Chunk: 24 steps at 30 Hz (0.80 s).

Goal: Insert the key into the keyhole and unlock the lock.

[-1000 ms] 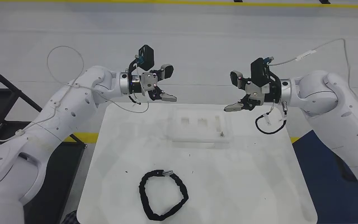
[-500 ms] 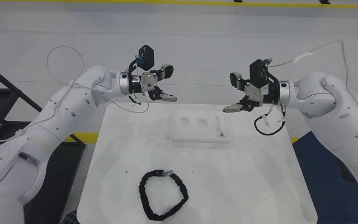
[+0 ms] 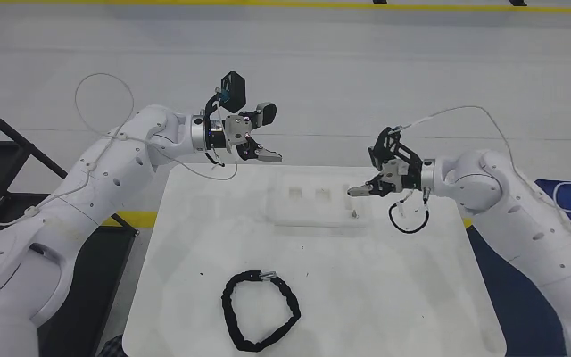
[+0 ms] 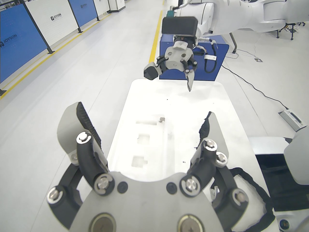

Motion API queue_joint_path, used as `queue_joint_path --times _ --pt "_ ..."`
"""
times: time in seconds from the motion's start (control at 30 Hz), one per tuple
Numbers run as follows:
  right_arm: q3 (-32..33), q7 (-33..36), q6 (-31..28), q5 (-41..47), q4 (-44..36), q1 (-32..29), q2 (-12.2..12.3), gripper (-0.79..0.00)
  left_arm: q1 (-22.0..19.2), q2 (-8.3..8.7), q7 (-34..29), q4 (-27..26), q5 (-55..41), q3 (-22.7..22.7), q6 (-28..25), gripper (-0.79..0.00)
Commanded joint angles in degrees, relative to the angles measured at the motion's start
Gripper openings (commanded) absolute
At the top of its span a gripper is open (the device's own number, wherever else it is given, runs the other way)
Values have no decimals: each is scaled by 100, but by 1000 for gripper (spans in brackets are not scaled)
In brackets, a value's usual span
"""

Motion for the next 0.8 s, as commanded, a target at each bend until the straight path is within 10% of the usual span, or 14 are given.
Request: queue_joint_path --times 0.0,0.77 --pt "-81 125 446 58 -15 -79 -41 0 0 0 0 0 0 0 0 0" --pt "-669 833 2568 1107 924 -397 -689 0 0 0 0 0 0 0 0 0"
